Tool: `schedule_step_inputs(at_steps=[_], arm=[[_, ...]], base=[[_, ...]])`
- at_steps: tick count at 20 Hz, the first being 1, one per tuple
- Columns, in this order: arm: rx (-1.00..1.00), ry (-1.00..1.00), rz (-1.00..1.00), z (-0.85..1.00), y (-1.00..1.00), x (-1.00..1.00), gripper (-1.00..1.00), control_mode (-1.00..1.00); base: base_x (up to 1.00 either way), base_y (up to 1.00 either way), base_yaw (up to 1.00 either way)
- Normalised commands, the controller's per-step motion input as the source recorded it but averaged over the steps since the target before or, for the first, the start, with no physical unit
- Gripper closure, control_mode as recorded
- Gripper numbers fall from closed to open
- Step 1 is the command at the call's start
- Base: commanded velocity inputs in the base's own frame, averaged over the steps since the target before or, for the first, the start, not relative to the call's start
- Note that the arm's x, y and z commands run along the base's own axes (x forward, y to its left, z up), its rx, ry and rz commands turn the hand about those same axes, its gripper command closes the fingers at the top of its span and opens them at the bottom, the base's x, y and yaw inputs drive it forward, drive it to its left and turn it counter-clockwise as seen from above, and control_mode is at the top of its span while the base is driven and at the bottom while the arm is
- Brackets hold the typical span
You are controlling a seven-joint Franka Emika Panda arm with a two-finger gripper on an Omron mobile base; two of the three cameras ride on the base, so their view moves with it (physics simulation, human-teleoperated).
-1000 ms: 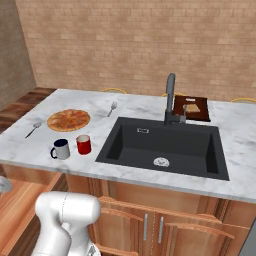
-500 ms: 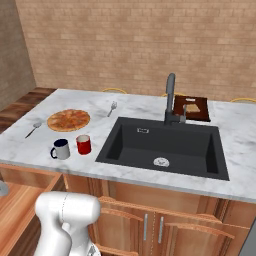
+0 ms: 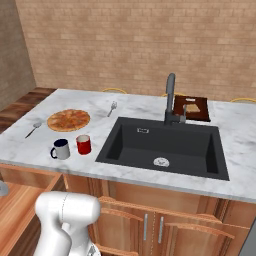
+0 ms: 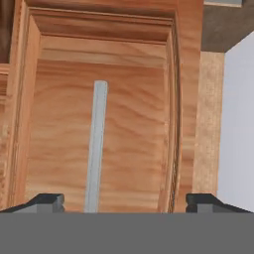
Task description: Take the pizza cutter from the drawer on the left and place it on the dining counter for cutting.
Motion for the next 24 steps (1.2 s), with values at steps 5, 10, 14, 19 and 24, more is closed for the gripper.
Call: schedule_step_inputs(at_steps=[5, 10, 14, 19, 24], arm=[[0.00, 0.00, 0.00, 0.72, 0.00, -0.38, -1.00, -1.00], [0.03, 0.00, 0.00, 0.86, -0.01, -0.21, -1.00, -1.00], [0.04, 0.00, 0.00, 0.93, -0.07, -0.08, -1.00, -1.00], [0.05, 0.00, 0.00, 0.87, -0.10, -0.03, -1.00, -1.00], [0.05, 0.02, 0.00, 0.87, -0.07, 0.00, -1.00, -1.00]], base=[[0.00, 0.00, 0.00], [0.00, 0.00, 0.00], [0.00, 0.00, 0.00], [0.00, 0.00, 0.00], [0.00, 0.00, 0.00]])
